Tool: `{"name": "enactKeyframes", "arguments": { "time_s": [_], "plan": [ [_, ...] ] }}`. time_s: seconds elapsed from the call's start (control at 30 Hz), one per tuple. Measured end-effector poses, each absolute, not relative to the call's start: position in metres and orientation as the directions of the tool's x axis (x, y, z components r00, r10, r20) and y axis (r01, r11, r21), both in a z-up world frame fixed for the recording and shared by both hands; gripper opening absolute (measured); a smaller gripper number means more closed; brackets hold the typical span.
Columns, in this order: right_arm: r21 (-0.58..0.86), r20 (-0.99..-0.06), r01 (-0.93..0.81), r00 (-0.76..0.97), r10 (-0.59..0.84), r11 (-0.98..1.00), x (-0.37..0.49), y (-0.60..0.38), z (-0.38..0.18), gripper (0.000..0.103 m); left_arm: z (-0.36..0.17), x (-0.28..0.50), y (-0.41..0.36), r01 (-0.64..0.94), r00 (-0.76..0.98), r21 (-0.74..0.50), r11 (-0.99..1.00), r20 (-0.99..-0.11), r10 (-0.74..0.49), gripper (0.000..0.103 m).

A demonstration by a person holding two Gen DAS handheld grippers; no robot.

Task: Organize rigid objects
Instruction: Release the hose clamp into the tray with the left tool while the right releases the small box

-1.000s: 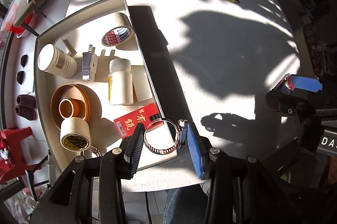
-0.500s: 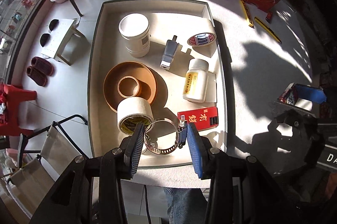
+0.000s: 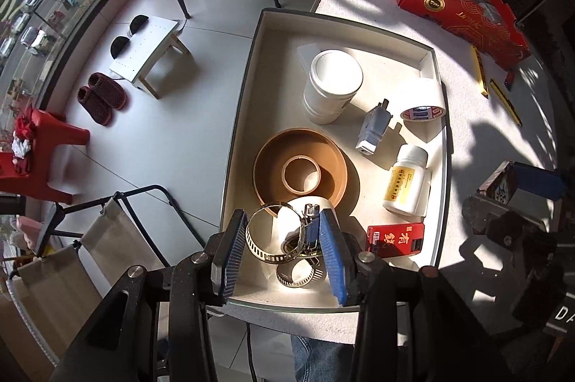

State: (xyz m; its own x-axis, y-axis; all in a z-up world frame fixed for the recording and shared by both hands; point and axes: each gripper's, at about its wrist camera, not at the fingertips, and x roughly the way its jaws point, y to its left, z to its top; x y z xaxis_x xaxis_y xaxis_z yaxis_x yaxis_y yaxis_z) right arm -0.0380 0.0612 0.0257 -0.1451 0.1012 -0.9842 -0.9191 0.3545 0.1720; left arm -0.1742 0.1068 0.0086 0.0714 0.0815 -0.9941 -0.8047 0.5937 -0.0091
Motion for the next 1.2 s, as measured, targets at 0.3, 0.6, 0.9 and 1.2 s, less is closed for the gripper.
{"name": "enactKeyframes", "arguments": {
  "time_s": [0.3, 0.6, 0.9, 1.2],
  "plan": [
    [0.179, -0.984, -0.907, -0.159, 0.084, 0.381, -0.034, 0.067, 0.015, 0.071, -0.002, -0.168, 0.108, -0.802, 0.055, -0.003, 0.598, -0.996, 0.069, 0.044],
    [0.201, -0.98, -0.883, -0.18, 0.09, 0.424, -0.023, 0.084, -0.005, 0.071, -0.019, -0.149, 0.114, -0.782, 0.048, 0.002, 0.623, -0.997, 0.063, 0.044],
    [0.249, -0.968, -0.875, -0.233, 0.09, 0.416, -0.022, 0.094, -0.019, 0.074, -0.025, -0.14, 0.116, -0.772, 0.071, 0.0, 0.636, -0.994, 0.086, 0.084],
    [0.28, -0.96, -0.854, -0.242, 0.143, 0.438, -0.013, 0.081, -0.002, 0.101, -0.022, -0.149, 0.109, -0.734, 0.218, -0.185, 0.654, -0.975, -0.031, 0.103]
  ]
}}
